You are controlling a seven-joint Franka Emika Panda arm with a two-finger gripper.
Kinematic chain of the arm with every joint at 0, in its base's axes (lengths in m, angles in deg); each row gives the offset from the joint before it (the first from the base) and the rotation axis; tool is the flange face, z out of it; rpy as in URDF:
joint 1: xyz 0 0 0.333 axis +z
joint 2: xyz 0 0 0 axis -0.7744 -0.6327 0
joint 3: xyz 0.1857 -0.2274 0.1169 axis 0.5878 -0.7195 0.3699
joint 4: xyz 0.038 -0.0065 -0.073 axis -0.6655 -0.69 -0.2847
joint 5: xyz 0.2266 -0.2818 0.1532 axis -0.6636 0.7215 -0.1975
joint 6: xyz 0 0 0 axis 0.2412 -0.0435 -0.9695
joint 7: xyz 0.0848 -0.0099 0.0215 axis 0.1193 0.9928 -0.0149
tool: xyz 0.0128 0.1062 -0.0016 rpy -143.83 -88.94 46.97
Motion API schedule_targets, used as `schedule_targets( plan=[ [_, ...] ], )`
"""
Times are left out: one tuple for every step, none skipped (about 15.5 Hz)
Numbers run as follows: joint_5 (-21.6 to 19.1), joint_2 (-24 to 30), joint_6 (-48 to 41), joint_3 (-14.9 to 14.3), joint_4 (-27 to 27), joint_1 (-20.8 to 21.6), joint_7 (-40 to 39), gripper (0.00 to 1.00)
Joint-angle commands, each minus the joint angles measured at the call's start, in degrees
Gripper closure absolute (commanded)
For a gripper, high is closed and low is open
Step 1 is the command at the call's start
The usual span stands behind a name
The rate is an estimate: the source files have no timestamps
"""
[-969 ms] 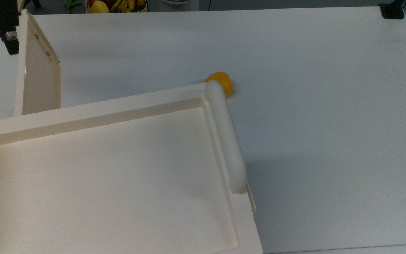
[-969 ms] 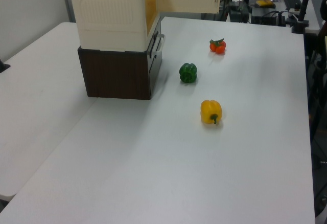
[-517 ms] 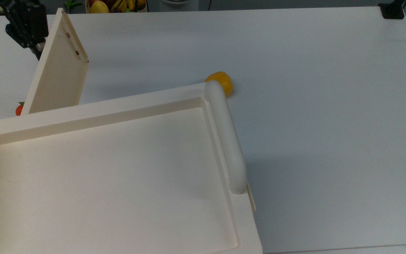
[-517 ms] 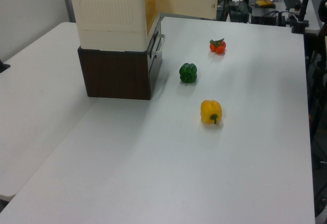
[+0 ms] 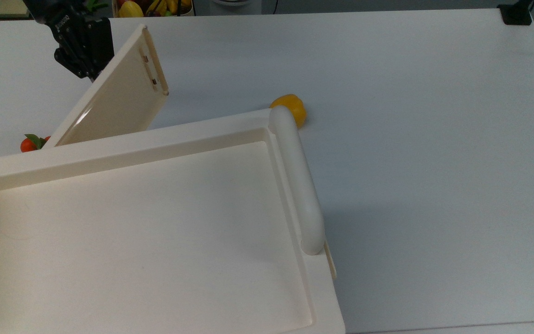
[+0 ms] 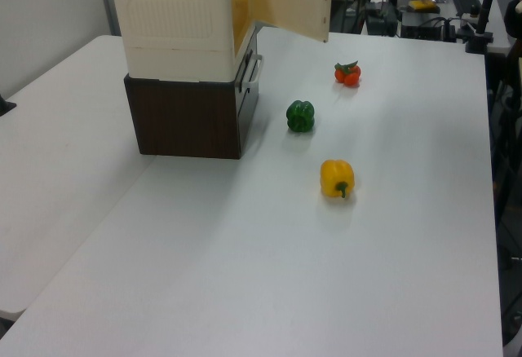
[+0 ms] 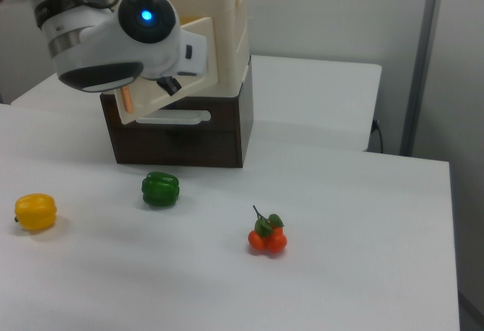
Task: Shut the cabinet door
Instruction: 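Push the door edge with the gripper, swinging it toward the cabinet, then press the door flush against the cabinet front with the gripper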
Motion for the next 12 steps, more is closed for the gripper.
schedule_targets(
  plan=[
    [-1.33, -0.76, 7.18, 3.99, -0.67, 0.38, 1.62, 1.0],
    [-1.5, -1.29, 8.5, 4.7, 0.03, 0.47, 1.62, 1.0],
    [-2.11, -2.16, 9.56, 5.14, 0.47, 0.64, 1.62, 1.0],
    [-2.73, -2.69, 10.7, 5.23, 0.65, 0.82, 1.62, 1.0],
    [-3.08, -3.13, 11.85, 5.32, 1.35, 1.25, 1.62, 1.0],
    [-3.17, -3.83, 12.73, 5.32, 2.14, 1.61, 1.62, 1.0],
    [-3.17, -4.19, 13.17, 5.58, 2.67, 1.87, 1.62, 1.0],
    [-3.17, -4.8, 13.44, 6.02, 3.54, 1.87, 1.62, 1.0],
    [-3.17, -5.24, 14.14, 6.28, 4.25, 1.87, 1.62, 1.0],
    [-3.26, -5.85, 15.19, 6.81, 4.77, 1.87, 1.62, 1.0],
    [-3.17, -6.21, 16.33, 7.68, 5.39, 1.87, 1.62, 1.0],
    [-3.26, -6.82, 17.47, 8.48, 6.09, 1.87, 1.62, 1.0]
  ],
)
